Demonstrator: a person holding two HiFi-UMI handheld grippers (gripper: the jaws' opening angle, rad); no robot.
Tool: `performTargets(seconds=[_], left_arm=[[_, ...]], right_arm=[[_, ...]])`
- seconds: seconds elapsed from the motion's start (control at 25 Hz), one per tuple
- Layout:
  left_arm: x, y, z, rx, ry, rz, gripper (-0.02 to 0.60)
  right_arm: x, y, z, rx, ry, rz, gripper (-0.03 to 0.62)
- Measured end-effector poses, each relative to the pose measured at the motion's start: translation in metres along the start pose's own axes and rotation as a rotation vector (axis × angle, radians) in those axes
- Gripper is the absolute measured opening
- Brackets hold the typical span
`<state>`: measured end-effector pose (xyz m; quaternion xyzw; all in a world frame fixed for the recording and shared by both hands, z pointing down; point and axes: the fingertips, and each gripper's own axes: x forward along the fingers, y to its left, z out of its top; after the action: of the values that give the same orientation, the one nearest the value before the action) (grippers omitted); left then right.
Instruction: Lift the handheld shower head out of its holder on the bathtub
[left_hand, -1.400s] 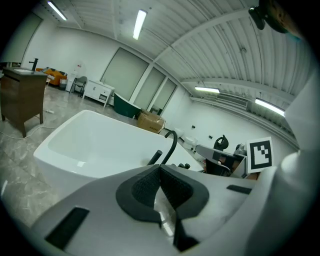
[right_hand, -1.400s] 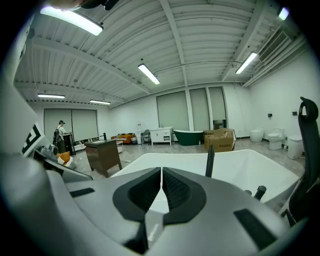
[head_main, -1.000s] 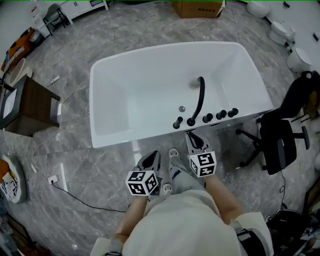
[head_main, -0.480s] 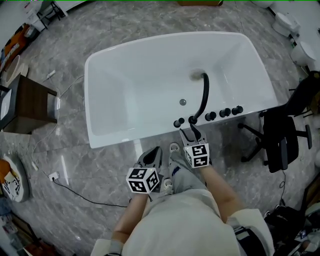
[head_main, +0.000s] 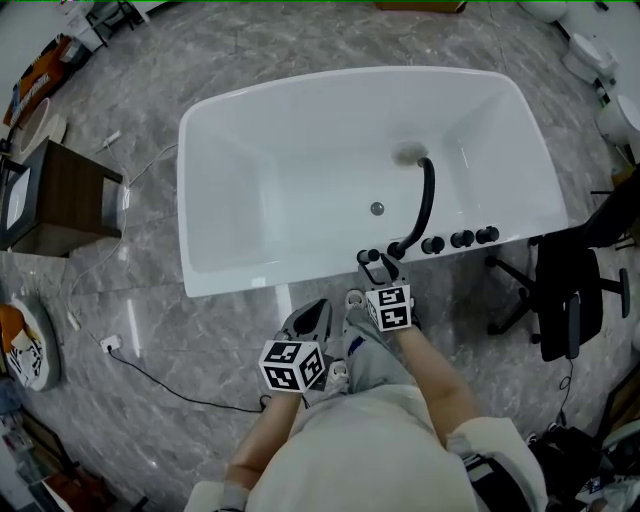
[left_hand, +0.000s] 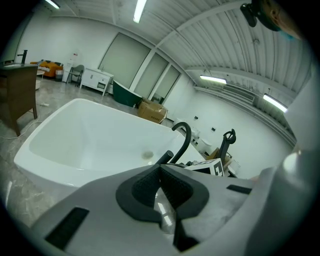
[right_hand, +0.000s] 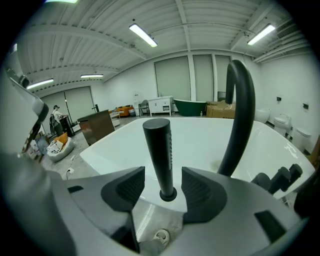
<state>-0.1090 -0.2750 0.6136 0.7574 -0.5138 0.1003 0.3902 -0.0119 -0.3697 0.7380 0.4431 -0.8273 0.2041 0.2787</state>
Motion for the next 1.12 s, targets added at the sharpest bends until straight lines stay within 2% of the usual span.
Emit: performTargets(seconds=[0.36, 0.48, 0.8, 1.12], left_arm=[[0.003, 0.002, -0.001, -0.003, 0.014, 0.022, 0.02], [0.002, 0.001, -0.002, -0.006, 0.01, 0.025, 0.02], [-0.009, -0.002, -0.012, -0.003, 0.011, 0.025, 0.02], [-0.023, -0.011, -0.017, 0.01, -0.005, 0.009, 0.02]], right_arm=[[0.027, -0.007, -0.006, 0.013, 0.046, -0.007, 0.215], [0.032, -0.007, -0.01, -0.015, 0.061, -0.01, 0.146], [0.019, -0.005, -0.01, -0.057, 0.097, -0.036, 0.143], [-0.005, 0.001, 0.004, -0.07, 0.047, -0.05, 0.143]])
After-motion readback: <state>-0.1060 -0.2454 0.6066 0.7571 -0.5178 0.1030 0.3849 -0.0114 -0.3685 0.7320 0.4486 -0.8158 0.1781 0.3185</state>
